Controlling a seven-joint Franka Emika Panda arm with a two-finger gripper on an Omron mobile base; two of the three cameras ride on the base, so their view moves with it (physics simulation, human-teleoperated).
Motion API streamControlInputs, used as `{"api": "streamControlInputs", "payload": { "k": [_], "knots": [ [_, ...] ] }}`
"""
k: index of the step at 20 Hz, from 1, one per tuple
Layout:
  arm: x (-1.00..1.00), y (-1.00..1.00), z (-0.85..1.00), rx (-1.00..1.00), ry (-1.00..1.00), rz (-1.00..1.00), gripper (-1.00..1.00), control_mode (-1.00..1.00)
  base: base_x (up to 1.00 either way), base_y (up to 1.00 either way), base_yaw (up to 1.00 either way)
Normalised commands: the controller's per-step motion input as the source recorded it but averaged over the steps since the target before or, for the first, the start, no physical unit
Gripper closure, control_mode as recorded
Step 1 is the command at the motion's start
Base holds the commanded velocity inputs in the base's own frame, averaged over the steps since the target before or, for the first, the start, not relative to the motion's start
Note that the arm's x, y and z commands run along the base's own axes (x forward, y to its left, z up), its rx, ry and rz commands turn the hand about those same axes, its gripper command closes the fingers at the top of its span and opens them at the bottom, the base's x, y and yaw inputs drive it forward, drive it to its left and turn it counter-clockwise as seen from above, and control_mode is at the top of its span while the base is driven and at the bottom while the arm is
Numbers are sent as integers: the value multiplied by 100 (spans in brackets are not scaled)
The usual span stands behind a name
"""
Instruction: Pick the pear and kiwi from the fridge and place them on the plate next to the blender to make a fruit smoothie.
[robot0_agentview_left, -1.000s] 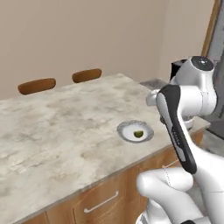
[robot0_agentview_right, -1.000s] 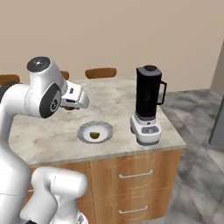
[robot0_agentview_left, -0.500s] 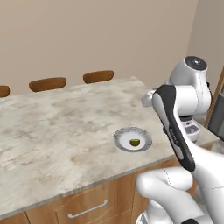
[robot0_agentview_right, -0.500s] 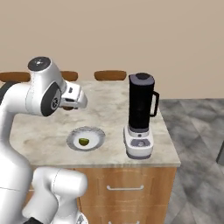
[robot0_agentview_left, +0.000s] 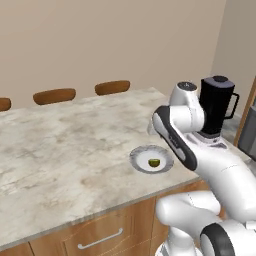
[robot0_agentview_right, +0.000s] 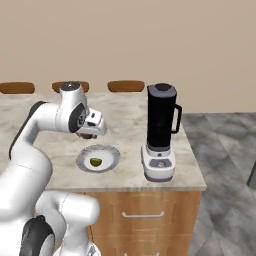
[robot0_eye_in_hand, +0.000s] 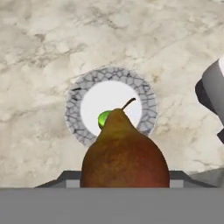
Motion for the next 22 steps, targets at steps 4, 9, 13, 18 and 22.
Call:
{"api": "streamControlInputs", "payload": {
  "k": [4, 9, 13, 18, 22],
  "knots": [
    [73, 7, -72, 0, 21, -3, 100, -100, 0, 0, 0],
    [42, 0, -68, 0, 9, -2, 100, -100, 0, 0, 0],
    [25, 2, -65, 0, 1, -1, 100, -100, 0, 0, 0],
    [42, 2, -66, 0, 0, -3, 100, -100, 0, 0, 0],
    [48, 1, -56, 0, -4, -4, 100, -100, 0, 0, 0]
  ]
}}
